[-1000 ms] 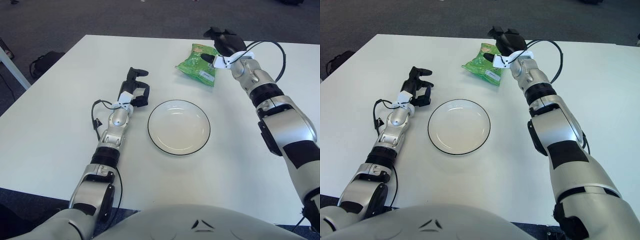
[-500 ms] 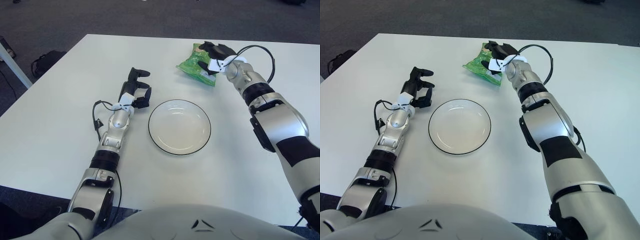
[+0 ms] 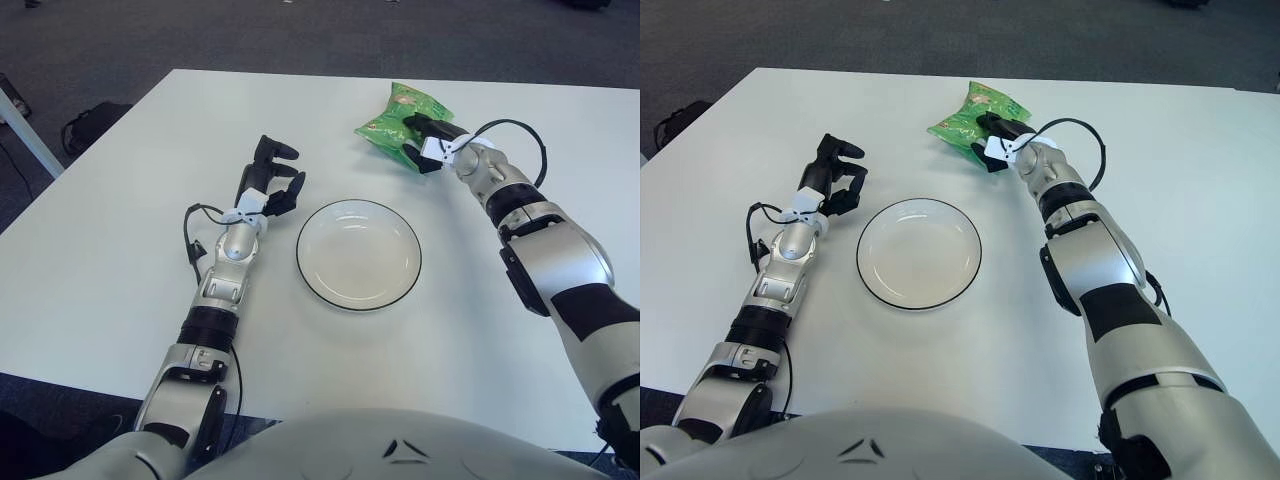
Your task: Put the snack into the plate.
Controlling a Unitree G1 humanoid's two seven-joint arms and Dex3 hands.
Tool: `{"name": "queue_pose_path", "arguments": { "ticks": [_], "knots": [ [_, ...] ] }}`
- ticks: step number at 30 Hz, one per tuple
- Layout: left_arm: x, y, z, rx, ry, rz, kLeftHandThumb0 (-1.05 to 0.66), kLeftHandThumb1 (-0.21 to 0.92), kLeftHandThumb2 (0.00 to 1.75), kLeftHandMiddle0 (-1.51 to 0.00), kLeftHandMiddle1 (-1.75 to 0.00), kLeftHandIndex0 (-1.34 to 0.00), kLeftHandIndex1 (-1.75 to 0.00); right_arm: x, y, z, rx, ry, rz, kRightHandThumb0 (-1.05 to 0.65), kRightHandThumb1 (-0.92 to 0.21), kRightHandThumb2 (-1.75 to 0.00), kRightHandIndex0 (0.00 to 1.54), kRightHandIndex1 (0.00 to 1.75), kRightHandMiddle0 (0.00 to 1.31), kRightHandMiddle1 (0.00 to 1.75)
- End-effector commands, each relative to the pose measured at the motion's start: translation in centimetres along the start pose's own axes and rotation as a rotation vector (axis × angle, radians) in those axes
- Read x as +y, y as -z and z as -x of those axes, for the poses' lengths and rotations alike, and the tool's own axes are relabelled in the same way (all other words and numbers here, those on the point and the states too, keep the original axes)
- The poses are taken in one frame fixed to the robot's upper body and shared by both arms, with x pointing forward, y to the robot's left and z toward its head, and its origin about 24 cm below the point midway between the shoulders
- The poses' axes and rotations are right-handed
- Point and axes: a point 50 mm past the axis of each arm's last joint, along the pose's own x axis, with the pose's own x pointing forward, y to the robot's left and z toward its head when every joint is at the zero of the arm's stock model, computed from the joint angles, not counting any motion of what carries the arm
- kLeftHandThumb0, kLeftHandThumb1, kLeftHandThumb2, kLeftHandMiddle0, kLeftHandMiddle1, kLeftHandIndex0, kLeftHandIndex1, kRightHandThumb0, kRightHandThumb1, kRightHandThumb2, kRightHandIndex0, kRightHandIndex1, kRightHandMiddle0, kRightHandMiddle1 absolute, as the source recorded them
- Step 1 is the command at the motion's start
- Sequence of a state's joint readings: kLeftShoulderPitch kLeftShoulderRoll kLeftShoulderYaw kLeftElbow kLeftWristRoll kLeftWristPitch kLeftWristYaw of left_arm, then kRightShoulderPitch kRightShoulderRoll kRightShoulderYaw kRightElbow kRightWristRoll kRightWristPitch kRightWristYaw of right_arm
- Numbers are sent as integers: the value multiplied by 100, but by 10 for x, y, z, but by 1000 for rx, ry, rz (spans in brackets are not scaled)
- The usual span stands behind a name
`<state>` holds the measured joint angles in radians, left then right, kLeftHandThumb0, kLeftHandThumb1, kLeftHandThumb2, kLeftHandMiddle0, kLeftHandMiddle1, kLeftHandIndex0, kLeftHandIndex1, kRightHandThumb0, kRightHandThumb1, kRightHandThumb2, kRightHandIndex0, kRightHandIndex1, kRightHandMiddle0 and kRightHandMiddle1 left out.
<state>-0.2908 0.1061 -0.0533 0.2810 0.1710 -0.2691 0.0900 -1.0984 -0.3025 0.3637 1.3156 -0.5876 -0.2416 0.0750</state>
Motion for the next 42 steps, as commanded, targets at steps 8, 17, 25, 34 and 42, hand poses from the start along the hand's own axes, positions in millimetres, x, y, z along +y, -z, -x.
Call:
{"name": "queue_pose_path", "arguments": {
  "ticks": [8,17,25,34,42],
  "knots": [
    [-4,19,19,85,-9,8,-35,92,52,-42,-122,-19,-175,27,29,9,82,-74,-102,-90,-92,-124,4,18,0,37],
    [-1,19,19,98,-5,-2,-35,92,52,-43,-122,-19,-175,23,31,26,-133,-96,-79,-87,-92,-125,5,17,0,33],
    [-1,20,18,111,-1,-3,-35,92,51,-41,-122,-19,-175,17,34,54,-260,-93,32,-87,-92,-124,13,20,0,39],
    [-3,17,17,99,14,4,-35,92,52,-42,-122,-19,-175,10,46,95,-328,-81,108,-87,-92,-121,18,24,0,39],
    [-2,19,13,109,16,-1,-35,92,52,-42,-121,-19,-175,4,48,133,-345,-51,131,-86,-92,-116,15,23,0,41]
  ]
}}
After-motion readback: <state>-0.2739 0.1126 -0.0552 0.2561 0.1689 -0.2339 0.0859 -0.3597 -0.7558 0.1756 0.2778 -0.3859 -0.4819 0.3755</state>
